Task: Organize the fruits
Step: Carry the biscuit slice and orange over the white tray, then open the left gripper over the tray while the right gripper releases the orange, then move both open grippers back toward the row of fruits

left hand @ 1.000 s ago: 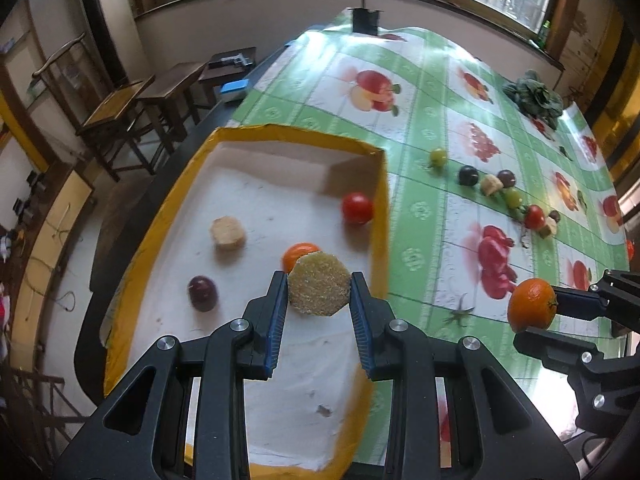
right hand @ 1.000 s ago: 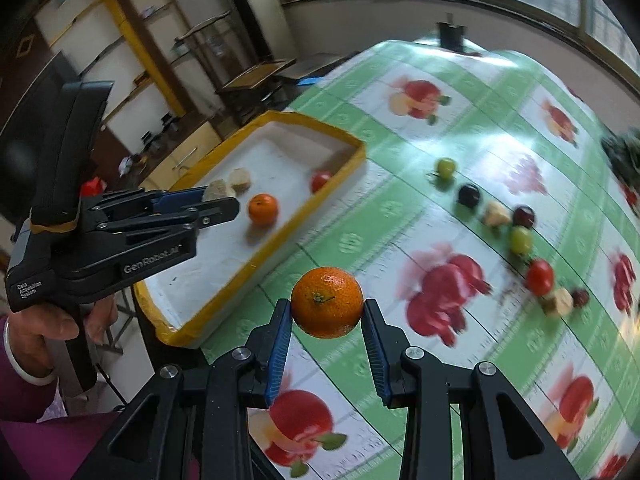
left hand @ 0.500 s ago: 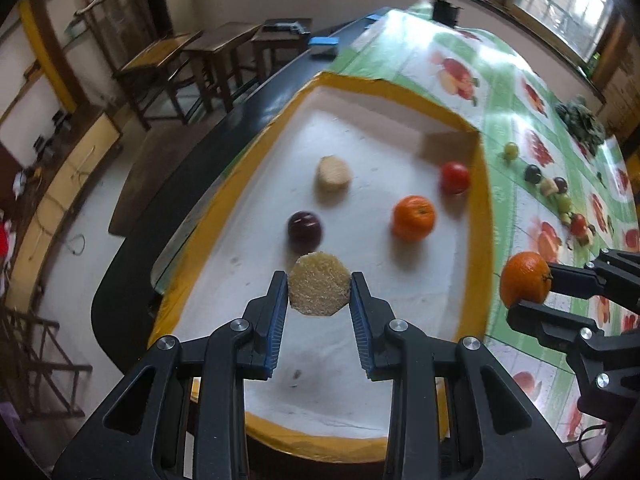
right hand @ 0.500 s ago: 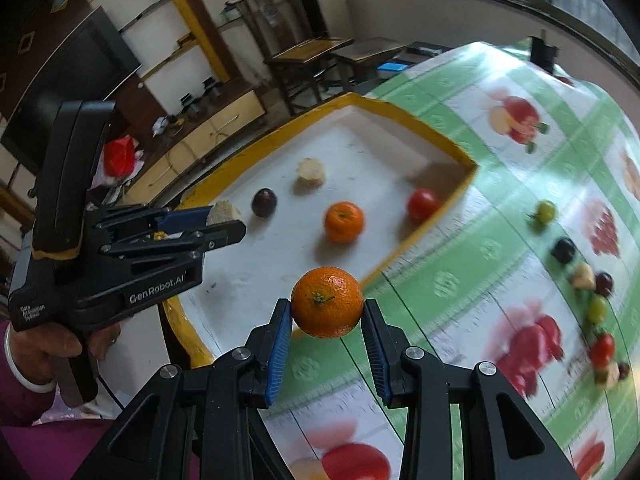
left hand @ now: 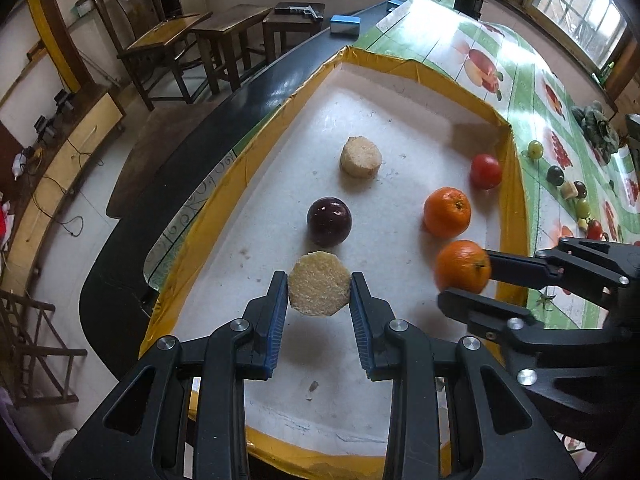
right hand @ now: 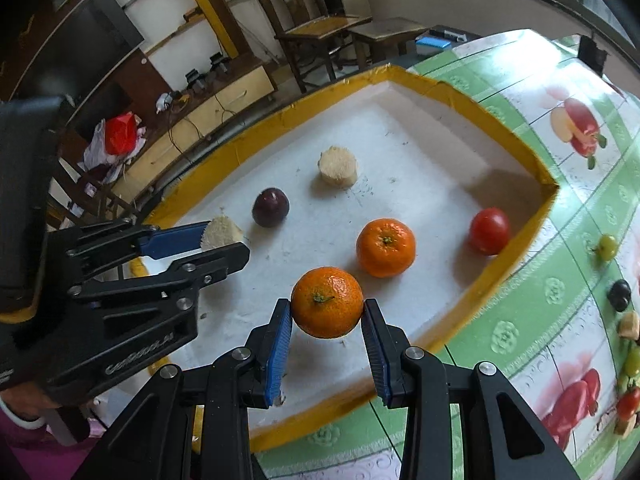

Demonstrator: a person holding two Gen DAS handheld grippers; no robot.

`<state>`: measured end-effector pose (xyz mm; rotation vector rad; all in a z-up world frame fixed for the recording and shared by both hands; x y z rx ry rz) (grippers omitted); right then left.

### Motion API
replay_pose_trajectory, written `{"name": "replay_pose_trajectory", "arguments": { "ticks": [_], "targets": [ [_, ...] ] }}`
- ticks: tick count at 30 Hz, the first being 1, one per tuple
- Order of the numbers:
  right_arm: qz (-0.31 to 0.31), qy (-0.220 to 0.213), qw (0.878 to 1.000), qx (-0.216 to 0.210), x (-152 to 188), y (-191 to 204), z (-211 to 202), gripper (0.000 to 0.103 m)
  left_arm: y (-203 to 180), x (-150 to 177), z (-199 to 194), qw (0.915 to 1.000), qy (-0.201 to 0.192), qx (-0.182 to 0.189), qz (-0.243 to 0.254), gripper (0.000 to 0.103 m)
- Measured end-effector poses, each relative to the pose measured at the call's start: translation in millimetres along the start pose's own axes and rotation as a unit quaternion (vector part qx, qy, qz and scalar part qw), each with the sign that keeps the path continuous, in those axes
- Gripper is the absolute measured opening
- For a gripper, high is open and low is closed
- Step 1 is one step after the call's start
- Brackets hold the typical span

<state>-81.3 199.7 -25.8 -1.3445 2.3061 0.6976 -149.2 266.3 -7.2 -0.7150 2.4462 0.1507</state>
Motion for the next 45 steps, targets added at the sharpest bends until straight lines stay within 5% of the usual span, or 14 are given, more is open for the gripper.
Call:
{"name": "replay_pose_trajectory", "arguments": {
  "ticks": [11, 15, 23, 35, 45],
  "targets": [
    [-0.024, 0.011, 1.000, 0.001, 0.0, 4.3, 17.6, 0.037, 5.1, 0.7, 9.1, 0.9998, 0.011, -0.011, -0.015, 0.033],
    [-0.009, -0.003, 1.000, -0.003, -2.3, -0.1, 4.3, 0.040, 5.5, -1.1, 8.3, 0.9996, 0.010, -0.016, -0.021, 0.058],
    [0.026, -0.051, 0.998, 0.001, -3.3, -12.2, -42.7, 0.041, -5.5, -14.1, -9.8, 0.9995, -0.014, -0.023, -0.016, 0.059],
    [0.114, -0.091, 0.987, 0.069, 33.8, -75.4, -116.8, 0.042, -91.4, -33.6, -28.0, 0.9970, -0.041, 0.040, 0.052, 0.059],
    [0.226, -0.104, 0.955, 0.161, 122.3, -157.5, -192.4, 0.043, -189.4, -27.0, -27.5, 0.9847, -0.028, 0.121, 0.122, 0.059]
  ]
}}
Point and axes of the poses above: each gripper's, at about its wrist camera, not at the fingertips, and z roughly the way its jaws point, y to its left, x to its underside, the point moved 6 cm from there along z, roughly the way its jaws point, and after that the axes turned 12 degrees about -y, right-handed, at the moved point
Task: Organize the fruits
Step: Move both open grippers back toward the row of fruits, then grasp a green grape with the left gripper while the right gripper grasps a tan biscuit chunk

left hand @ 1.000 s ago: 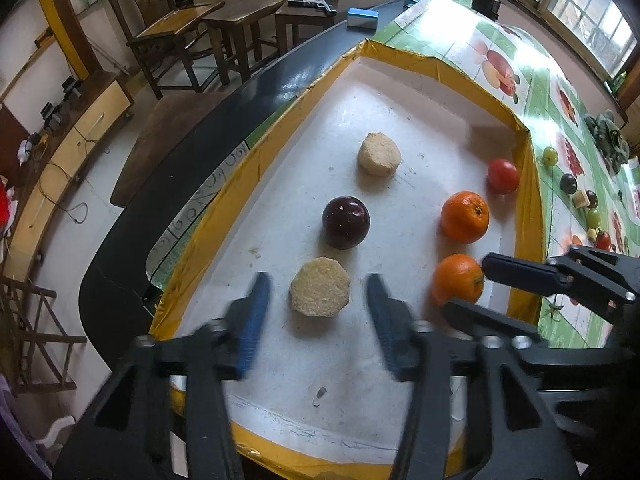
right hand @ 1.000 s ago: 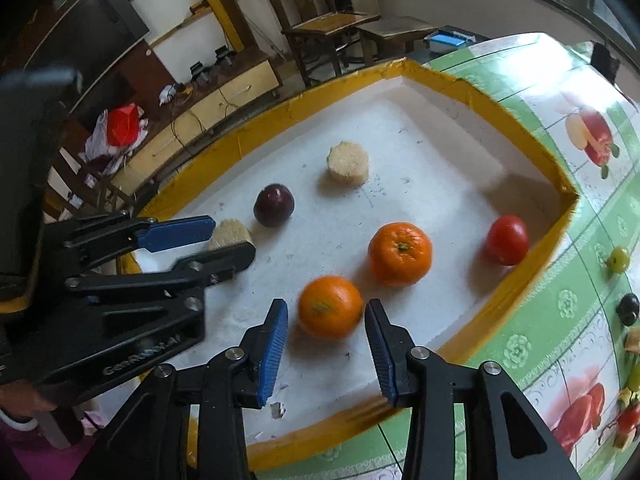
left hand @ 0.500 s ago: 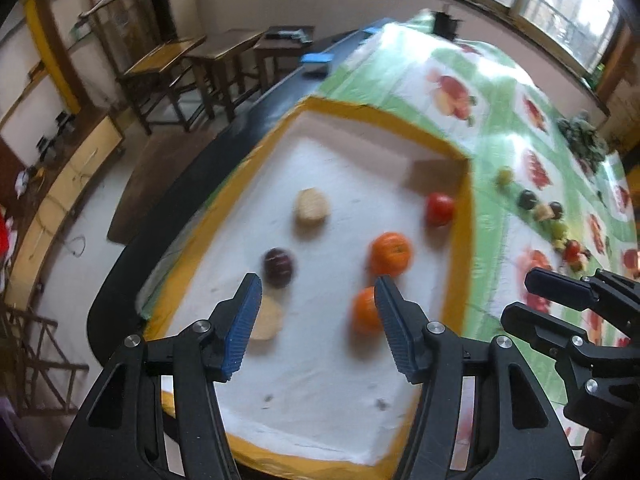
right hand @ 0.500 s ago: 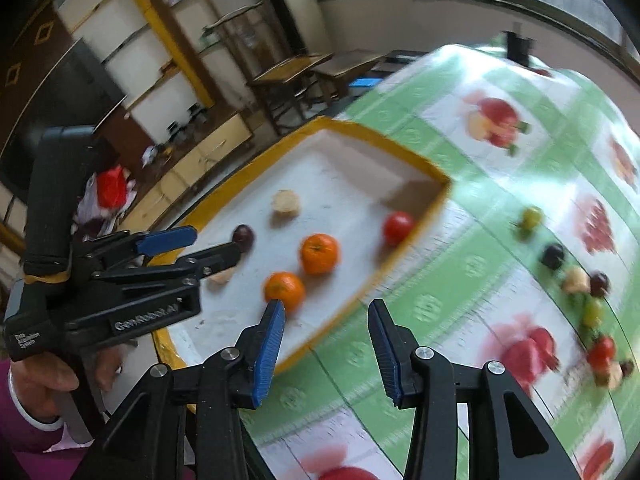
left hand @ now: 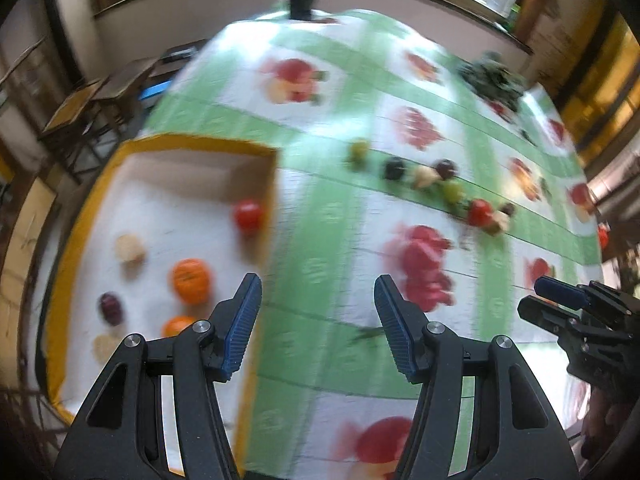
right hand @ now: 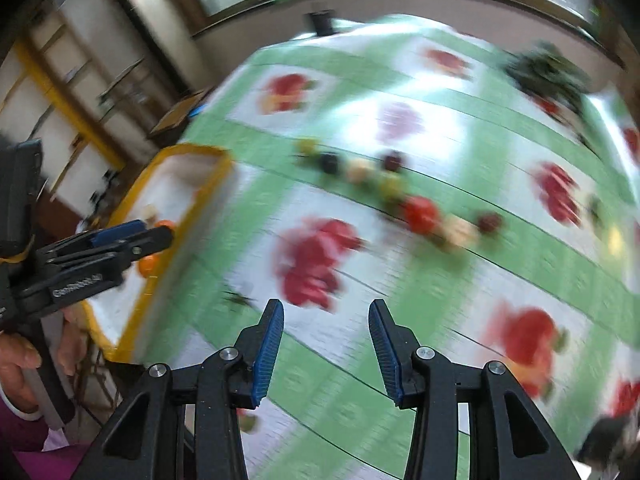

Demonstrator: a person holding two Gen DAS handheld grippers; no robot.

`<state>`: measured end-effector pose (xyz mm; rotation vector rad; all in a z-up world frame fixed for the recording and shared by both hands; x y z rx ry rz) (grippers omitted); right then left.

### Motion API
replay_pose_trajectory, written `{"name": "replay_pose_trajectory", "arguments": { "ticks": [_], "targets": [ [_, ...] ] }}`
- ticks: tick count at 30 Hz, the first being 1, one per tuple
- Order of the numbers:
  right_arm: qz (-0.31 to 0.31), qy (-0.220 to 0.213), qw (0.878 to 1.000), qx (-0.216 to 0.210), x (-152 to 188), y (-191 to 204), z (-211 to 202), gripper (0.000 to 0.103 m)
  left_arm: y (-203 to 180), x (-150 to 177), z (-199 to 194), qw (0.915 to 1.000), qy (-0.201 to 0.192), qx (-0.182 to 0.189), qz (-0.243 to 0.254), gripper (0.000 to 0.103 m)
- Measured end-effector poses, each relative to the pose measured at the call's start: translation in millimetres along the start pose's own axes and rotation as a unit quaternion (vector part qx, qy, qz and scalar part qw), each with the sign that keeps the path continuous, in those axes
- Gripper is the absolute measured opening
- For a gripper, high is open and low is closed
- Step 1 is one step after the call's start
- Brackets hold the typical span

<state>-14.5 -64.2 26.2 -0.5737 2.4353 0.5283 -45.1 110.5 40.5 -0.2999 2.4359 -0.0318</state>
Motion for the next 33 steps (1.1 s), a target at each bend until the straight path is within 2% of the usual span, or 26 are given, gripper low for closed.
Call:
{"name": "replay_pose_trajectory", "arguments": {
  "ticks": [4, 7, 11, 17, 24, 33],
  "targets": [
    [0.043, -0.007, 0.999, 0.026, 12.0, -44.0, -19.0, 0.043, -39.3, -3.2, 11.5, 0.9989, 0.010, 0.039, 0.024, 0.059],
    [0.065, -0.013, 0.997, 0.037, 18.5, -63.8, -29.5, 0.043, -60.7, -5.3, 18.9, 0.9977, 0.015, 0.053, 0.039, 0.059],
    [0.080, -0.016, 0.996, 0.045, 24.0, -80.7, -34.5, 0.043, -86.5, -9.4, 27.5, 0.9959, 0.024, 0.069, 0.054, 0.059],
    [0.088, -0.026, 0.995, 0.038, 23.1, -92.3, -33.0, 0.043, -112.8, -16.6, 37.3, 0.9946, 0.026, 0.073, 0.069, 0.059],
    [0.071, -0.035, 0.997, 0.020, 7.5, -91.3, 4.4, 0.043, -113.5, -12.1, 41.2, 0.9948, 0.034, 0.066, 0.069, 0.059],
    [0.006, -0.034, 0.999, 0.006, -18.9, -94.6, 57.8, 0.043, -64.7, -18.2, 57.6, 0.9981, 0.050, 0.036, 0.009, 0.059]
  ]
}}
Point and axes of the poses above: each gripper's, at about its wrist camera, not at the fingertips, and z roughly the way its jaws point, y to its left, x to its underside, the point moved 6 cm from there along z, roughly the way its jaws point, and after that the axes turned 12 degrees about -y, right-handed, at the moved point
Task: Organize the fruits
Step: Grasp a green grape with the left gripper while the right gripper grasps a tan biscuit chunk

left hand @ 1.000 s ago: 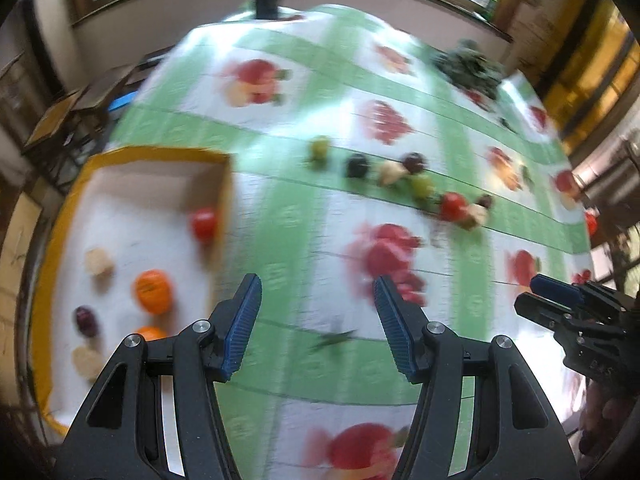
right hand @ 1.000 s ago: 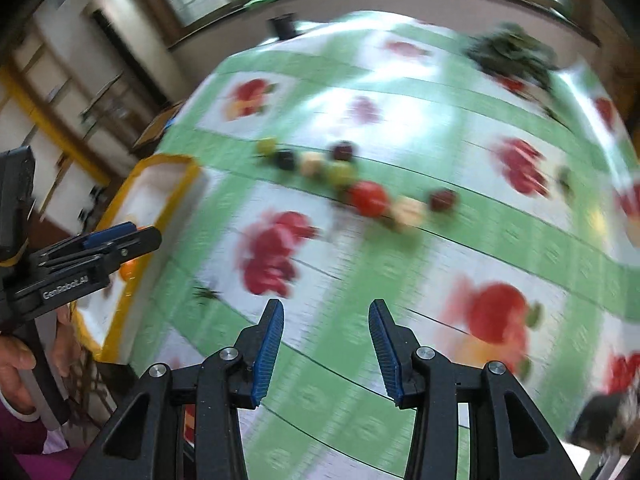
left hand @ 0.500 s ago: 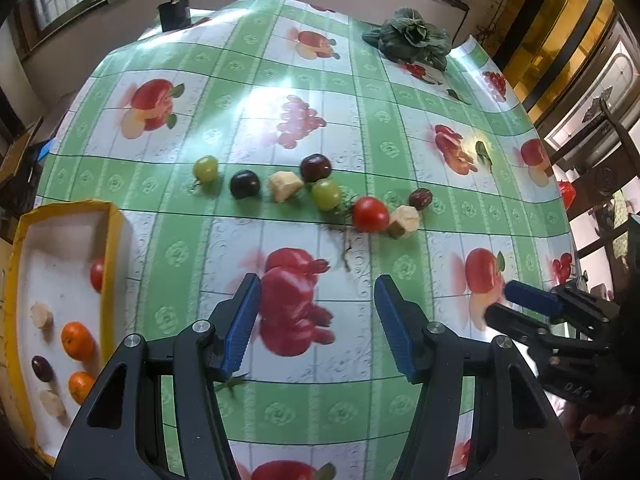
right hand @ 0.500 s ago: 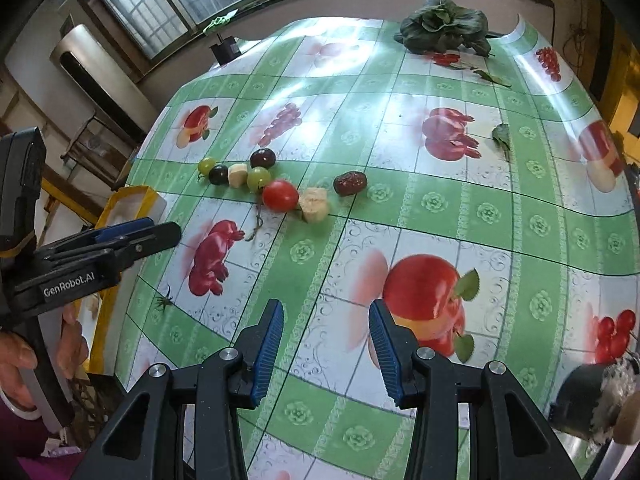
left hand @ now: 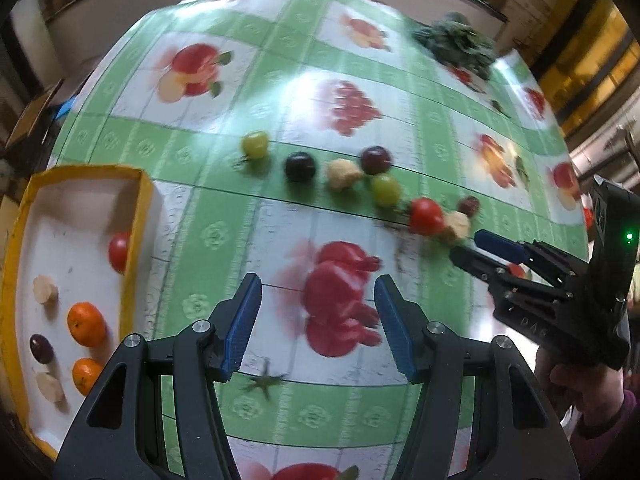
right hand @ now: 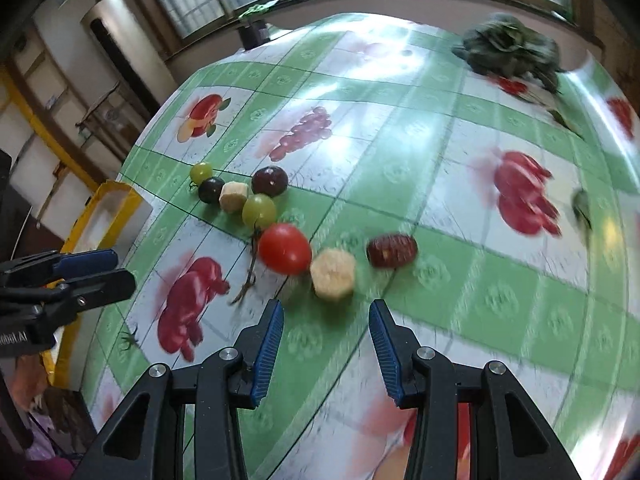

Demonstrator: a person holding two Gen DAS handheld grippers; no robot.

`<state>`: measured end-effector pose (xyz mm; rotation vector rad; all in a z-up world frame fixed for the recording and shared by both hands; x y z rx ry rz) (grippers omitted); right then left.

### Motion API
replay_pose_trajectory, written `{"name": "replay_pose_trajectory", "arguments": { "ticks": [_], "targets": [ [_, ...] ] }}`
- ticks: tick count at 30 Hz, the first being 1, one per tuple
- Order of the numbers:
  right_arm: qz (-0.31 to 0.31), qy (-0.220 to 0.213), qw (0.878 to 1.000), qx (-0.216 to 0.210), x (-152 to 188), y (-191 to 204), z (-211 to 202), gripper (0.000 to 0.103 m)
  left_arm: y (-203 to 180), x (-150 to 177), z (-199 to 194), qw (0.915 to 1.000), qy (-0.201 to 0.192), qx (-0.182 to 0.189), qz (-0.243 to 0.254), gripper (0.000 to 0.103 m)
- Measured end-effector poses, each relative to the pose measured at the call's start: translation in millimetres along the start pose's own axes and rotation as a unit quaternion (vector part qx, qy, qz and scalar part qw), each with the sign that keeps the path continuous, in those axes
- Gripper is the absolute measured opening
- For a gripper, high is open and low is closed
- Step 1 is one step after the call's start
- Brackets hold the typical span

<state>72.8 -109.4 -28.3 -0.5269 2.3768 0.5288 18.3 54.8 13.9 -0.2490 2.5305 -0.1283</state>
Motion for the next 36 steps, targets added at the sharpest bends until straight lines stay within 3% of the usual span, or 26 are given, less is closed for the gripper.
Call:
{"name": "replay_pose_trajectory", "arguments": {
  "ticks": [4, 9, 18, 26, 27, 28, 29, 30, 31, 36],
  "targets": [
    [-0.008, 0.007, 1.000, -0.006, -9.6, -5.8, 14.4, 0.043, 16.1, -9.0, 7.6, 0.9998, -0.001, -0.011, -0.015, 0.059],
    [-0.007, 0.021, 1.000, 0.002, -12.8, -14.0, 16.1, 0.027, 28.5, -25.2, 24.4, 0.9995, -0.001, -0.021, -0.024, 0.059],
    [0.003, 0.038, 0.999, 0.009, 1.1, -30.4, 1.1, 0.026, 59.6, -69.8, 62.1, 0.9981, -0.010, -0.042, -0.043, 0.059],
    [0.007, 0.038, 0.999, 0.005, -1.2, -29.9, 4.1, 0.026, 54.9, -85.5, 93.8, 0.9990, -0.004, -0.045, -0.006, 0.059],
    [0.007, 0.038, 0.999, 0.005, -1.3, -30.0, 4.3, 0.026, 54.2, -84.1, 97.5, 0.9990, 0.000, -0.043, -0.004, 0.058],
    [0.008, 0.038, 0.999, 0.005, -1.6, -30.2, 4.5, 0.026, 53.9, -81.6, 101.5, 0.9990, 0.005, -0.044, 0.001, 0.044],
    [0.011, 0.039, 0.999, 0.004, -1.8, -30.2, 4.6, 0.026, 53.6, -80.1, 102.7, 0.9988, 0.003, -0.049, 0.008, 0.040],
    [0.013, 0.039, 0.999, 0.004, -2.0, -30.2, 4.3, 0.026, 51.8, -80.7, 101.9, 0.9986, -0.007, -0.048, 0.019, 0.023],
    [0.019, 0.039, 0.999, 0.004, -2.4, -30.8, 3.6, 0.026, 49.0, -79.9, 101.8, 0.9993, -0.003, -0.033, 0.020, 0.023],
    [0.018, 0.030, 0.999, -0.002, -5.1, -25.4, -5.4, 0.023, 55.6, -72.1, 91.3, 0.9987, -0.001, -0.051, 0.006, 0.023]
  ]
}}
Point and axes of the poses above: each gripper's, at about its wrist camera, not at the fingertips, and z roughly the way its jaws point, y to its left, x to its underside, the point moved 6 cm from there along z, roughly the way its jaws point, and after that the axes turned 12 degrees about -y, right-handed, at the moved point
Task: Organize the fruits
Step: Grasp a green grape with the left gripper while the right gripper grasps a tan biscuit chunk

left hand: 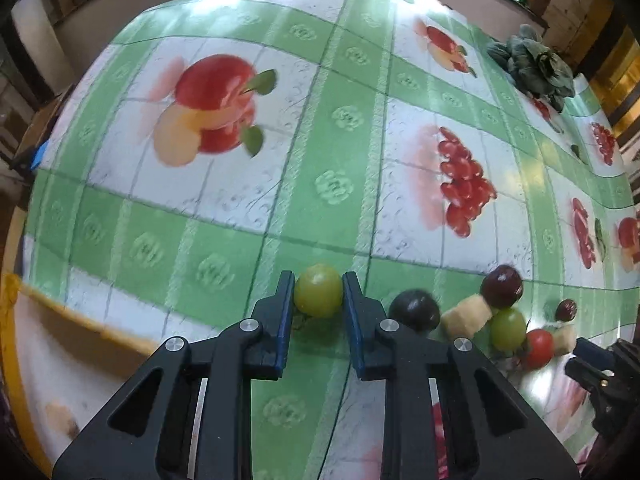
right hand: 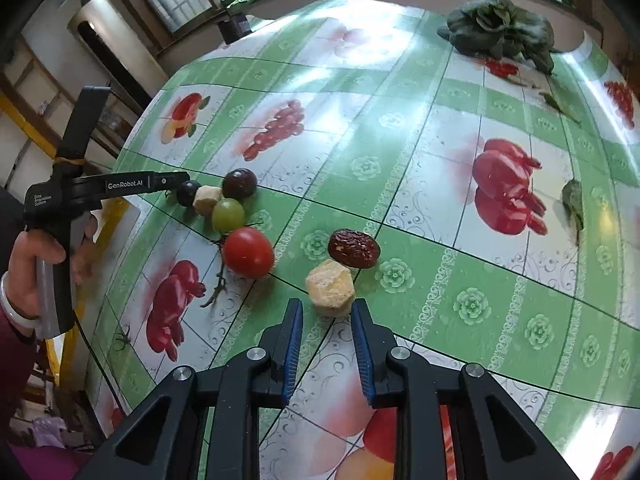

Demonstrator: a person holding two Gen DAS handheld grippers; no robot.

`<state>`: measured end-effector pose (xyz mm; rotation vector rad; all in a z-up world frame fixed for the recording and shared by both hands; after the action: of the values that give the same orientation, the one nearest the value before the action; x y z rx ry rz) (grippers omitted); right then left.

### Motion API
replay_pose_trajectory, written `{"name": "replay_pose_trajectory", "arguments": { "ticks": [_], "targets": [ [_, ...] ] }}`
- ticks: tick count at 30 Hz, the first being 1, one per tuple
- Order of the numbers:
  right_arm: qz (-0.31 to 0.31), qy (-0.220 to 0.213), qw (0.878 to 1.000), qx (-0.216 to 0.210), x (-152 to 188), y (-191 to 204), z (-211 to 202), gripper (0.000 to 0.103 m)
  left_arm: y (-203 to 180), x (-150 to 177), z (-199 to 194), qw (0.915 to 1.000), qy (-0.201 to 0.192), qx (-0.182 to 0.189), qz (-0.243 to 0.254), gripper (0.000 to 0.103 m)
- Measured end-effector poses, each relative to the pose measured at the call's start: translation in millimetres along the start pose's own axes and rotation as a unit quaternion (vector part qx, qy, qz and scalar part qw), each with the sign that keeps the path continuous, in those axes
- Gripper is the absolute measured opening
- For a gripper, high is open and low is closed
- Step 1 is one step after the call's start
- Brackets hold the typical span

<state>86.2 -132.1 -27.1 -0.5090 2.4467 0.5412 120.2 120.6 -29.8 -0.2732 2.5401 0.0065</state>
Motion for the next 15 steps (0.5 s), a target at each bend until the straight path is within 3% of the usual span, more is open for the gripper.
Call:
{"name": "replay_pose_trajectory", "arguments": {
  "ticks": [9, 15],
  "targets": [
    [-0.008, -0.016, 1.000, -0.004, 4.1, 16.2, -28.9, 0.022, -13.1, 32.0, -56.9, 0.9996, -0.025, 0.007, 0.006, 0.023],
    [0.026, -0.034, 0.999, 0.027, 4.2, 1.1, -17.8, 0.023, -14.5, 52.8, -75.7, 0.9997, -0.017, 0.015, -0.004, 0.023]
  ]
}}
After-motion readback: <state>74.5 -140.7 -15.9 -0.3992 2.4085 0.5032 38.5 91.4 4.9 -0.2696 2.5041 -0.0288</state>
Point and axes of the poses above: each gripper's, at about its wrist camera, not at the fingertips, and z roughly the way its jaws point, y to its left, x to its underside, the point moved 6 cm from there along z, roughly the way its jaws point, and after that the axes turned 12 degrees about -y, right-handed, at the moved point
